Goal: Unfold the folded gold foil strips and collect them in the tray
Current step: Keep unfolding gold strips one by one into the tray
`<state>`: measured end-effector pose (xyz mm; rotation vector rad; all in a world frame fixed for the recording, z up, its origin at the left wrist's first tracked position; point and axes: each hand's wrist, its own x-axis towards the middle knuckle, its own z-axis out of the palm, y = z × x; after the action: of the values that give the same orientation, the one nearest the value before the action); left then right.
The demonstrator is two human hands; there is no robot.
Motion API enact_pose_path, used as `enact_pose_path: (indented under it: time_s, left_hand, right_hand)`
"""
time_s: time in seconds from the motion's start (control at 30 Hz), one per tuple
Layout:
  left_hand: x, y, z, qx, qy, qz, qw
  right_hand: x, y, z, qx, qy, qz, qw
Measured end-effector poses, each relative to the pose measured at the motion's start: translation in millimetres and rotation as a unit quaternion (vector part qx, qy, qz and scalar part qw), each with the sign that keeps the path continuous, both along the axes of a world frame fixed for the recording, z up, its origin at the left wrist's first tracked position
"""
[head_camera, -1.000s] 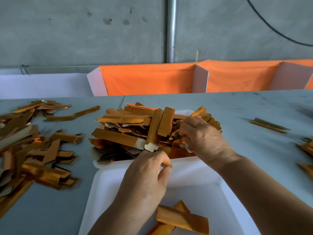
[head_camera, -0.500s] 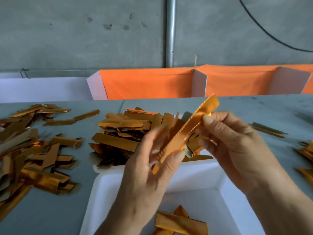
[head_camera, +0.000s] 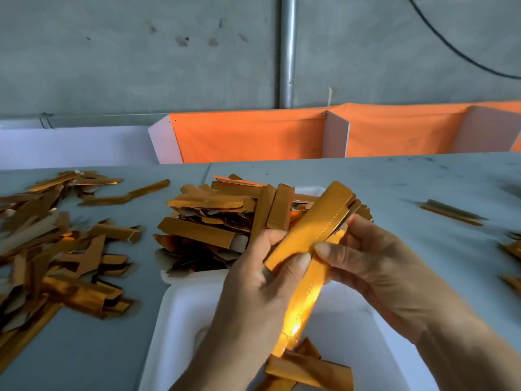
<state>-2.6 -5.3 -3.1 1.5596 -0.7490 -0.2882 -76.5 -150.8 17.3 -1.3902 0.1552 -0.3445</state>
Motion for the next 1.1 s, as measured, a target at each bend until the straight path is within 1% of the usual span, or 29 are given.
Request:
enact_pose_path:
  time_s: [0.03, 0.07, 0.13, 0.17, 0.23, 0.3, 0.33, 0.37, 0.4, 0.43, 0.5, 0.53, 0.6, 0.67, 0.7, 0.73, 0.77, 0.8, 0.83, 0.87, 0.9, 0.93, 0.97, 1.0, 1.03, 1.07, 1.1]
  left_hand:
    - [0.0, -0.2, -0.6, 0.028, -0.056, 0.047, 0.997]
    - [0.4, -0.4, -0.4, 0.036, -0.083, 0.081, 0.993]
    - [2.5, -1.0, -0.7, 0.009, -0.094, 0.129, 0.987]
    - [3.4, -1.8, -0.6, -0.017, -0.087, 0.14, 0.986]
    - [2.8, -2.9, 1.3, -0.073, -0.078, 0.13, 0.986]
    - [0.2, -2.2, 2.4, -0.095, -0.14, 0.131, 0.977]
    - [-0.5, -1.1, 3.5, -0.097, -0.157, 0.127, 0.975]
    - [-0.1, 0.2, 3.8, -0.106, -0.14, 0.122, 0.977]
    - [1.1, 1.2, 5.2, -0.124, -0.096, 0.116, 0.981]
    - [2.7, 1.7, 6.8, -0.153, -0.033, 0.101, 0.983]
    - [5.5, 1.9, 8.1, -0.213, 0.088, 0.07, 0.971]
    - [6.1, 1.7, 8.6, -0.232, 0.127, 0.06, 0.963]
    - [5.5, -0.5, 9.3, -0.242, 0.17, 0.04, 0.955]
    - [4.5, -1.5, 8.5, -0.235, 0.176, 0.028, 0.955]
    - [4.8, -1.4, 8.0, -0.235, 0.182, 0.023, 0.955]
    - [5.3, -1.4, 8.1, -0.233, 0.189, 0.018, 0.954]
    - [6.3, -1.2, 7.8, -0.233, 0.198, 0.012, 0.952]
    - [7.1, -0.9, 7.1, -0.231, 0.206, 0.007, 0.951]
    - [7.7, -1.1, 6.8, -0.231, 0.21, 0.004, 0.95]
    - [8.1, -1.2, 6.2, -0.23, 0.21, 0.004, 0.95]
    - [8.5, -1.7, 5.7, -0.228, 0.208, 0.007, 0.951]
    - [8.5, -2.1, 4.8, -0.226, 0.203, 0.012, 0.953]
    - [8.2, -2.5, 3.8, -0.222, 0.199, 0.018, 0.954]
    - [7.9, -2.9, 2.4, -0.212, 0.195, 0.023, 0.957]
    - [7.4, -3.4, 0.6, -0.197, 0.19, 0.024, 0.961]
    - [6.8, -3.7, -0.9, -0.181, 0.187, 0.023, 0.965]
    - [6.2, -3.5, -1.5, -0.169, 0.187, 0.019, 0.968]
  right_hand:
    - [0.4, 0.2, 0.4, -0.012, 0.006, -0.019, 1.0]
    - [0.5, 0.3, 0.5, -0.022, 0.015, -0.033, 0.999]
    - [-0.5, 1.2, 1.5, -0.042, 0.037, -0.044, 0.997]
    - [-1.5, 1.6, 2.4, -0.051, 0.047, -0.045, 0.997]
    - [-2.4, 0.7, 3.9, -0.067, 0.064, -0.044, 0.995]
    - [-2.7, -2.8, 2.5, -0.087, 0.078, -0.044, 0.992]
    - [-3.0, -4.3, 1.1, -0.091, 0.089, -0.048, 0.991]
    - [-2.9, -5.0, -0.4, -0.088, 0.099, -0.055, 0.99]
    - [-2.2, -7.1, -3.2, -0.073, 0.102, -0.071, 0.989]
    - [-0.7, -10.0, -5.4, -0.039, 0.096, -0.1, 0.99]
    - [5.1, -18.9, -10.6, 0.051, 0.059, -0.167, 0.983]
    - [9.2, -22.7, -12.4, 0.079, 0.042, -0.195, 0.977]
    - [16.5, -25.3, -13.0, 0.099, 0.02, -0.214, 0.972]
    - [23.9, -25.0, -16.5, 0.095, -0.004, -0.201, 0.975]
    - [26.5, -23.7, -18.5, 0.083, -0.01, -0.197, 0.977]
    - [26.9, -22.8, -20.2, 0.047, -0.002, -0.21, 0.977]
    - [26.0, -23.0, -21.2, -0.026, 0.024, -0.248, 0.968]
    - [23.0, -23.4, -19.9, -0.119, 0.057, -0.298, 0.945]
    - [18.6, -23.9, -16.5, -0.186, 0.07, -0.334, 0.921]
    - [13.2, -23.5, -12.8, -0.207, 0.05, -0.334, 0.918]
    - [8.0, -21.4, -9.6, -0.19, 0.02, -0.29, 0.938]
    - [3.0, -16.4, -5.8, -0.146, -0.005, -0.209, 0.967]
    - [-0.5, -10.4, -3.2, -0.092, -0.014, -0.12, 0.988]
    - [-2.0, -4.3, -1.7, -0.054, -0.009, -0.051, 0.997]
    - [-1.5, 1.3, -1.5, -0.042, -0.007, -0.007, 0.999]
    - [0.4, 6.4, -1.7, -0.051, -0.006, 0.01, 0.999]
    - [2.8, 10.4, -1.6, -0.056, -0.005, 0.007, 0.998]
